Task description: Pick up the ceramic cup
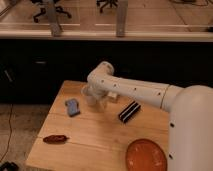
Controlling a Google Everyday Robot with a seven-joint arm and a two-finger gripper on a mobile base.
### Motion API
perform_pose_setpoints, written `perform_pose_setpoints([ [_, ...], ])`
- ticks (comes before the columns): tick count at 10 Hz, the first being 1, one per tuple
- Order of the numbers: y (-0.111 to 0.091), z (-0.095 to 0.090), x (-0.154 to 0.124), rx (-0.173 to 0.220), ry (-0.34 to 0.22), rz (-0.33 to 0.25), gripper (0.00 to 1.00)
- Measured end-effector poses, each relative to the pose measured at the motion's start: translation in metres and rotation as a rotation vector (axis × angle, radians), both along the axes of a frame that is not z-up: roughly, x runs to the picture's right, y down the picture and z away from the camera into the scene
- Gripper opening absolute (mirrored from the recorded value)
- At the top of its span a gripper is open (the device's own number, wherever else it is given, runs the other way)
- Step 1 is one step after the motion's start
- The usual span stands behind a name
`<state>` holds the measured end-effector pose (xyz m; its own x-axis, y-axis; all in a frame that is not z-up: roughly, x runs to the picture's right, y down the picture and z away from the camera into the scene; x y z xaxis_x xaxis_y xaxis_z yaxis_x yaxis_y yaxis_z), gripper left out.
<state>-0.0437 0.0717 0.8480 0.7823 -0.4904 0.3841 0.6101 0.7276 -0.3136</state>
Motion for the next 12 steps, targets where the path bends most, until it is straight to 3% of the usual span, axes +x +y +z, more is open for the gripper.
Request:
perform_pose_setpoints([
  [5,0.003,0.007,-0.006,-0.002,-0.008,0.002,0.78],
  [8,0.003,0.011,-0.005,-0.004,-0.008,0.011,0.69],
  [12,0.005,0.017,-0.005,-0.008,-0.013,0.021,0.66],
])
